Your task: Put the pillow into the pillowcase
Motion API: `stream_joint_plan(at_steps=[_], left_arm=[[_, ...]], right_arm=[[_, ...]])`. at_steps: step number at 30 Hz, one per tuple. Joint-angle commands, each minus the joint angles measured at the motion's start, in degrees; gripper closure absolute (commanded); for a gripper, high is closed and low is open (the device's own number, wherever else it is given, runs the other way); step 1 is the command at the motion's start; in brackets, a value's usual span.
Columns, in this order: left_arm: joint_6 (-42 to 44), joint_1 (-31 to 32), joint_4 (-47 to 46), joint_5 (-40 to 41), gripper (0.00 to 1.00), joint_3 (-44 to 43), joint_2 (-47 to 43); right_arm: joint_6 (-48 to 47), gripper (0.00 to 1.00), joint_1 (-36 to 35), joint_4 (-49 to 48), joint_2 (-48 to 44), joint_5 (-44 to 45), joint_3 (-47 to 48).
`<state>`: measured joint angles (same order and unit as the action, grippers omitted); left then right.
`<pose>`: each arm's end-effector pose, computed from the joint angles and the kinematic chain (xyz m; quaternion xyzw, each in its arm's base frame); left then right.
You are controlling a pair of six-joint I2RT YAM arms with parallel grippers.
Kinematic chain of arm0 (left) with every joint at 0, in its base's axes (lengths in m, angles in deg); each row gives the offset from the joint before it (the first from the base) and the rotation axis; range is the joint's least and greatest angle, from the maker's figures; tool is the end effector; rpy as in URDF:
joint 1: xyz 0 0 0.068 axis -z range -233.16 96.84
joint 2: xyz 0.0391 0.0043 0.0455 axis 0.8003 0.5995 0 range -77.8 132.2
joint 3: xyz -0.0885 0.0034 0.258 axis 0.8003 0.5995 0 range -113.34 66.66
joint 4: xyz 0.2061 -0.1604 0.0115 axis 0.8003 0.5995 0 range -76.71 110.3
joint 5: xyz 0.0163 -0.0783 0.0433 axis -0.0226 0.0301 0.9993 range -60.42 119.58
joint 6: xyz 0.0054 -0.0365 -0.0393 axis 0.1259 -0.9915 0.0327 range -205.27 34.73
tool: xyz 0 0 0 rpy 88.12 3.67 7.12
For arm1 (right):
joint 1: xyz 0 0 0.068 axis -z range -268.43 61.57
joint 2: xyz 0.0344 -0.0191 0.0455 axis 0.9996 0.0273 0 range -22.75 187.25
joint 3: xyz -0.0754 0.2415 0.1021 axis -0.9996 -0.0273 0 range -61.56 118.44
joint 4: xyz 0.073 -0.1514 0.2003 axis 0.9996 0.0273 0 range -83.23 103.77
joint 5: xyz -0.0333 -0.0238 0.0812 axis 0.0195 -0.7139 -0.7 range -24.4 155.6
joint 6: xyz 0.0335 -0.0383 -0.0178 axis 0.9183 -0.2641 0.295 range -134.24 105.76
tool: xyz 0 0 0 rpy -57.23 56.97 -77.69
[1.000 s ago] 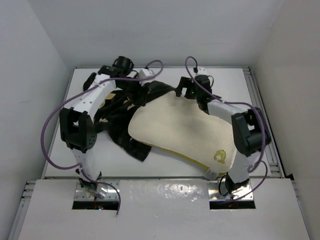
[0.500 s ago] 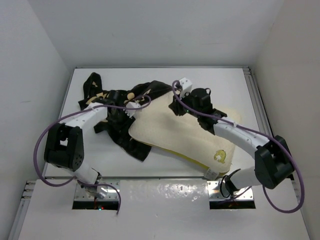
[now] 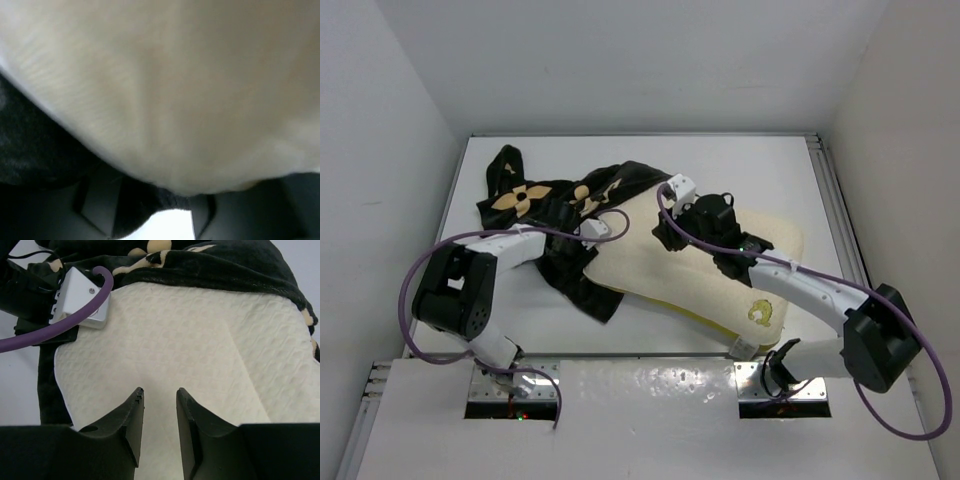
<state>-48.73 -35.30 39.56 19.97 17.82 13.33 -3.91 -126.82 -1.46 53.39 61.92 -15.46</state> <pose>0.2711 -0.0936 0.1554 0.4614 0.8637 -0.0511 0.1963 0.2343 0.1885 0.2584 -0.2181 0.7986 0.2553 0.4994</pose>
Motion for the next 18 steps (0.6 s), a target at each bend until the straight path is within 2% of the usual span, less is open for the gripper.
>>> stream_joint_plan(at_steps=[1,2,3,4,5,8,11,15,18], left_arm=[[-1.5,2.0,-5.4,-0.9,0.53,0.4,1.1],[-1.5,2.0,-5.9,0.5,0.58,0.7,1.2],[-1.6,2.1,-5.6,1.0,0.74,0.4,1.2],[-1.7,1.8,-4.9,1.4,0.83,-0.3,1.2],[-1.8,1.6,-2.2,1.3,0.93,-1.2,0.9],[-2.7,0.2,5.3,-1.5,1.0,-7.2,-0.4],[-3.2,-1.0,13.6,-5.0,1.0,-15.6,-1.3],[-2.8,-1.4,20.0,-8.8,1.0,-19.4,-2.4],[-2.5,-1.4,22.9,-9.6,1.0,-20.7,-3.2]], right_arm=[[-0.6,0.68,-0.5,0.4,-2.1,3.0,0.0],[-1.1,0.67,-0.5,1.3,-2.2,3.3,0.1],[-1.7,0.64,-0.7,1.9,-2.0,3.2,0.0],[-3.8,0.59,-1.6,3.3,-1.7,3.0,0.3],[-5.3,0.41,-2.0,4.4,-1.1,1.2,0.5],[-11.9,0.03,-4.4,8.1,0.0,-3.7,1.3],[-15.9,0.01,-6.8,8.6,1.4,-7.3,0.0],[-17.4,0.01,-9.4,0.0,6.0,-3.9,-0.9],[-17.6,0.01,-10.9,-1.7,10.1,-0.5,2.0]])
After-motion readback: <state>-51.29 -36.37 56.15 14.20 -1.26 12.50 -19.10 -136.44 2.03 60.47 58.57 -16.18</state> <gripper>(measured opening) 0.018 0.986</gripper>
